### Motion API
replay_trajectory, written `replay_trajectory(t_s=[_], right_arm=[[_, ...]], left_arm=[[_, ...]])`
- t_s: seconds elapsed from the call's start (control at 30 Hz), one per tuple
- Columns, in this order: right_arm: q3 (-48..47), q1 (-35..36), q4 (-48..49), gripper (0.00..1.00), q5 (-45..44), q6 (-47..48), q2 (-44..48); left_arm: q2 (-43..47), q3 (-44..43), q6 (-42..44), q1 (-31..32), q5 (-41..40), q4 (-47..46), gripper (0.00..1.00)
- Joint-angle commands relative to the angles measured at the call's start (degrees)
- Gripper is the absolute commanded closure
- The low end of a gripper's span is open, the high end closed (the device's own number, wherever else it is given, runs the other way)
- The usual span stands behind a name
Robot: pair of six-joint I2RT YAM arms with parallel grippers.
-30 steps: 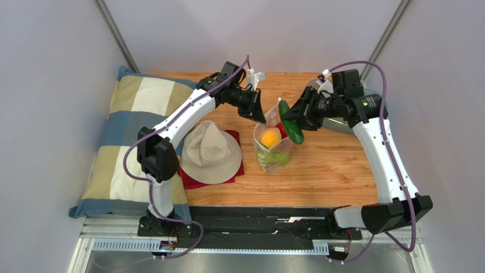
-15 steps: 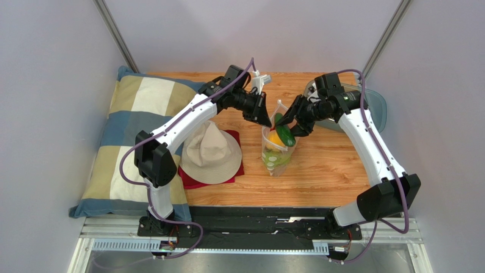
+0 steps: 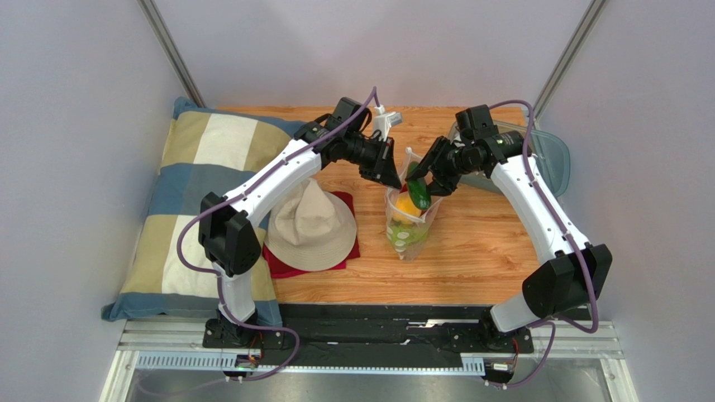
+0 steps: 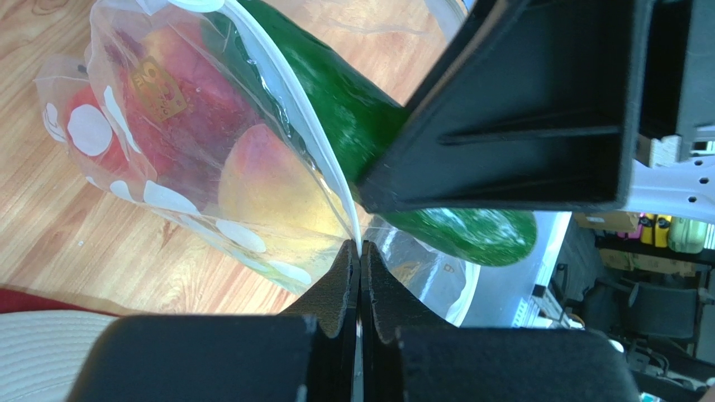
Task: Place the food in the zip-top bag and seal the zipper
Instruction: Place the fake vegetable in the zipper food storage bag.
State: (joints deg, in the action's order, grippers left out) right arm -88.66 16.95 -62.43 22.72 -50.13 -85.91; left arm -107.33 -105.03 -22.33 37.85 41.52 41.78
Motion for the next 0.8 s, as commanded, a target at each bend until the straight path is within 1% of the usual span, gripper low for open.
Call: replay_trajectory(t_s=[0.0,0.03,0.13,0.17,0.2,0.3,0.33,0.43,0.47,0.53,0.57,0.63,0.67,0.7,0.77], right_arm=[[0.9,0.5,6.9,0.71,-2.6,0.5,1.2],[1.2,0.5,7.2,0.67,-2.9,0.6,1.2],[1.4,0.5,8.2,0.32,-2.2,1.3,1.0],[1.3,0.5,8.8,0.21,-0.1,1.7,1.0],[1.2,0.6,10.0,0.19,1.3,3.4,1.2],[-0.3,0.5,9.3,0.15,4.3,7.5,1.3],[-1.0,0.6,8.4,0.14,4.6,11.6,1.4],[-3.7,0.4,4.4,0.13,7.3,18.6,1.9],[-4.8,-0.5,3.0,0.14,11.2,24.9,1.5],[-8.9,-1.7,-1.4,0.17,14.7,30.0,1.2],[-10.5,-3.4,-2.9,0.22,18.8,34.4,0.7],[-15.5,-5.3,-7.3,0.25,22.2,37.9,0.1],[-16.7,-6.7,-8.5,0.27,21.1,39.9,-0.3],[-18.7,-7.5,-10.8,0.27,19.4,41.4,-0.5],[-19.2,-8.9,-12.8,0.27,14.5,45.3,-0.8]], left_arm=[[3.0,-1.8,1.8,0.2,1.7,-0.6,1.0],[2.9,-1.8,1.9,0.3,1.6,-0.3,1.0],[2.8,-2.3,2.9,0.3,1.7,0.5,1.0],[2.8,-2.4,3.3,0.2,1.8,0.6,1.0],[2.8,-2.4,3.4,0.1,1.8,0.7,1.0],[2.3,-2.7,3.5,-0.1,2.1,1.0,1.0],[2.1,-3.2,3.6,-0.1,2.1,1.2,1.0],[1.7,-4.1,3.8,-0.6,2.3,1.8,1.0],[1.5,-4.1,3.8,-0.7,2.3,1.8,1.0],[1.3,-4.5,4.0,-0.8,2.3,2.1,1.0],[1.2,-4.7,4.2,-0.8,2.3,2.3,1.0],[0.9,-5.1,4.4,-0.9,2.4,2.4,1.0],[0.7,-5.3,4.4,-0.9,2.6,2.6,1.0],[0.4,-5.5,4.5,-0.9,2.9,2.6,1.0],[-0.2,-6.3,4.7,-0.9,3.0,3.1,1.0]])
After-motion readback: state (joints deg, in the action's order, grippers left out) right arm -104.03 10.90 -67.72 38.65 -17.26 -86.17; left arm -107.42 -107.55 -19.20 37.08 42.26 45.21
